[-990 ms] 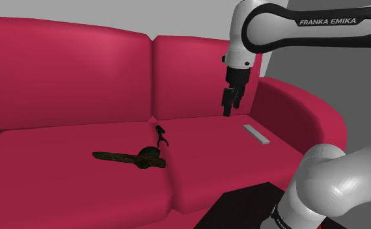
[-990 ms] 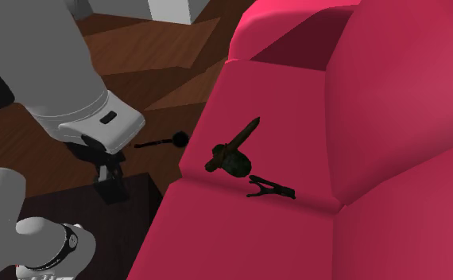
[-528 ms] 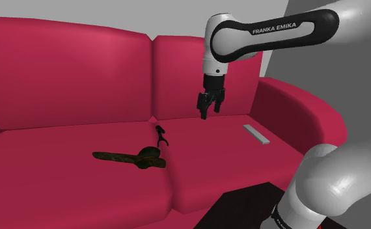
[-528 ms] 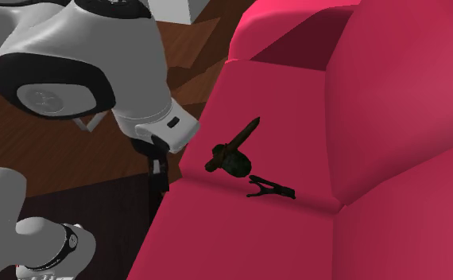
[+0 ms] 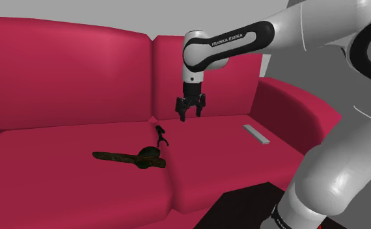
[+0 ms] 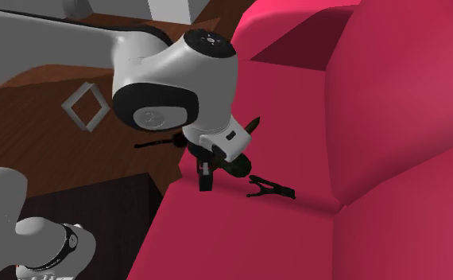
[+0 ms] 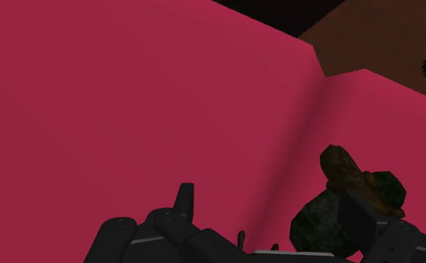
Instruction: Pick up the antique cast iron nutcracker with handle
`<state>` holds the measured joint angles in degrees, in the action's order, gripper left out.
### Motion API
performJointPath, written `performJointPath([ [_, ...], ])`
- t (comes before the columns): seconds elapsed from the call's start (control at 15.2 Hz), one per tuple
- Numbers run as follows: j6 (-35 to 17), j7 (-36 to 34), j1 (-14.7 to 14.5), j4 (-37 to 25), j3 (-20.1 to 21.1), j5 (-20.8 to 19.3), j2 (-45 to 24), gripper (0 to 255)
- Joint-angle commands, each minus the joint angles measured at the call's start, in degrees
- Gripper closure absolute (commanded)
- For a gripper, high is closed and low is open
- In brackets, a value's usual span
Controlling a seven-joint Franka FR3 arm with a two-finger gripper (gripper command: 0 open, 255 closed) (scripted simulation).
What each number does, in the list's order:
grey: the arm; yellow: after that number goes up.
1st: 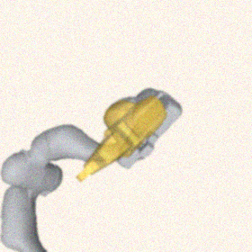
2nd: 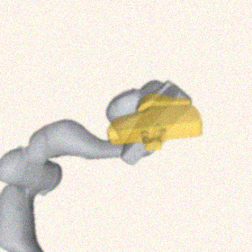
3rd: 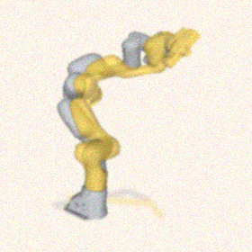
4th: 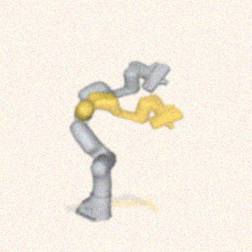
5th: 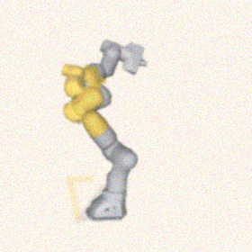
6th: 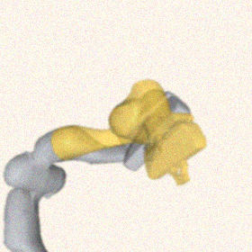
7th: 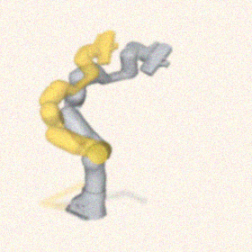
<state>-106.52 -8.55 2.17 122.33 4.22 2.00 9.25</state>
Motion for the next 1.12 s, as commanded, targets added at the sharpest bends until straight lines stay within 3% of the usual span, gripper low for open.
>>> performJointPath([
  [0.0, -1.1, -2.0, 0.1, -3.4, 0.2, 0.3, -4.9, 0],
  [0.59, -2.6, -9.2, 0.5, -21.7, -0.6, 1.4, -26.0, 0],
  [1.06, 0.4, -14.0, 1.0, -41.4, -1.8, 2.9, -43.5, 0],
])
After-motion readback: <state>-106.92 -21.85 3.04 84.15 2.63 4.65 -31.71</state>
